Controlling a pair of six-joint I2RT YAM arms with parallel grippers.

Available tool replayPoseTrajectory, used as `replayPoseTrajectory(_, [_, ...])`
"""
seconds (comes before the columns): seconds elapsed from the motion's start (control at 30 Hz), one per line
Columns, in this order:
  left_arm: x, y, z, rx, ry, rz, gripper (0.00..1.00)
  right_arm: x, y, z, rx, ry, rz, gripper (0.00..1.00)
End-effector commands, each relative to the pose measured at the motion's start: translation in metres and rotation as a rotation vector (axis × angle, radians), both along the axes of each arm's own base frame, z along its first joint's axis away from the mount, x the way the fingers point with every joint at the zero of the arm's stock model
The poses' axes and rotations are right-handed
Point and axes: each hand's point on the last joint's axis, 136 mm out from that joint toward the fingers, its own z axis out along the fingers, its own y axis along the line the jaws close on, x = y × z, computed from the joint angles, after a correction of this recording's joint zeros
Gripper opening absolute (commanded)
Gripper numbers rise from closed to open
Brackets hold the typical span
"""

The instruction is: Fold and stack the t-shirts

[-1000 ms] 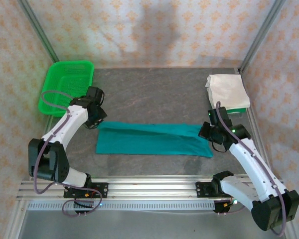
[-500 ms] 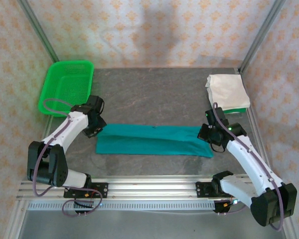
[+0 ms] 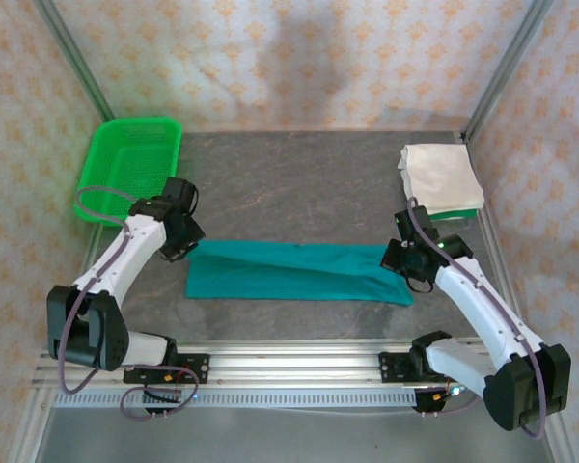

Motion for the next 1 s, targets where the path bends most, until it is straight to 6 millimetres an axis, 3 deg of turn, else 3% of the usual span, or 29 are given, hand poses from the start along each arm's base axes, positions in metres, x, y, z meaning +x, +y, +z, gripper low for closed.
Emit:
replayPoseTrajectory(0.0, [-0.016, 0.002, 0.01, -0.001, 0.026, 0.013, 0.0, 0.006, -0.001, 0.001, -0.022, -0.017, 0.015, 0.0])
replayPoseTrajectory(0.2, [-0.031, 0.0, 0.003, -0.008, 0.052, 0.022, 0.0, 0.01, 0.002, -0.002, -0.021, -0.01, 0.034, 0.0])
replayPoseTrajectory(0.33, [-0.043, 0.0, -0.014, -0.011, 0.081, 0.037, 0.0, 0.012, 0.004, -0.004, -0.023, -0.001, 0.045, 0.0])
replayPoseTrajectory(0.73, [-0.054, 0.005, -0.064, 0.023, 0.183, 0.045, 0.0, 0.011, 0.003, -0.008, -0.031, 0.014, 0.045, 0.0])
replayPoseTrajectory(0.97, [-0.059, 0.007, -0.083, 0.034, 0.221, 0.052, 0.0, 0.013, 0.007, -0.01, -0.012, 0.015, 0.044, 0.0])
